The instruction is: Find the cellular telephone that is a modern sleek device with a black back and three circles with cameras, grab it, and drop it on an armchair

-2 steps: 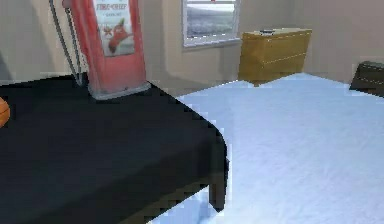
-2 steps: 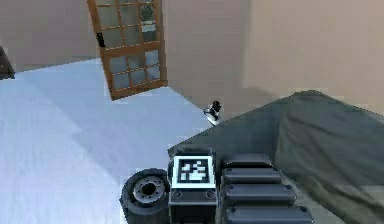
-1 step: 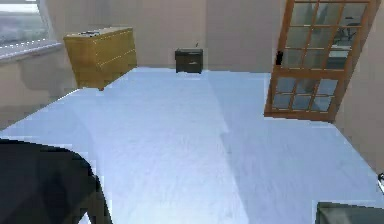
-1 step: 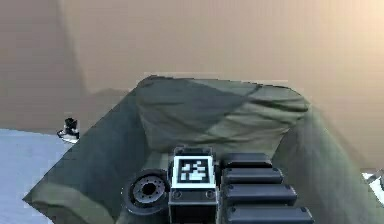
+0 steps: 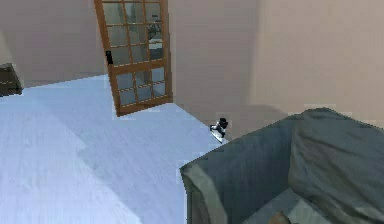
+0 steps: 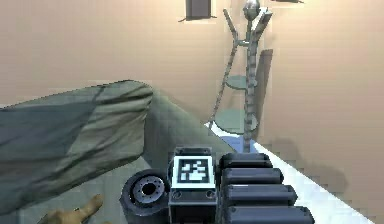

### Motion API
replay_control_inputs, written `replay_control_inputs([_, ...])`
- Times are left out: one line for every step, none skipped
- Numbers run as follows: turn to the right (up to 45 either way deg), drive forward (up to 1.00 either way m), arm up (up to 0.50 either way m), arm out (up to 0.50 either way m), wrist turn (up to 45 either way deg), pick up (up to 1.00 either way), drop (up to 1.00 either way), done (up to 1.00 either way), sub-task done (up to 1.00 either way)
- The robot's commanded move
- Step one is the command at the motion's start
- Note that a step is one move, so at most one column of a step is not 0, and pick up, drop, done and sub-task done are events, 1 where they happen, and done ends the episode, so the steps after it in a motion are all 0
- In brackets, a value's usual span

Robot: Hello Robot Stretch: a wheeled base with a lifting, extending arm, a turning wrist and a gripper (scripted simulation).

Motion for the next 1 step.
replay_control_inputs([21.0,0.00,0.00,0.00,0.0,0.00,0.00,0.00,0.00])
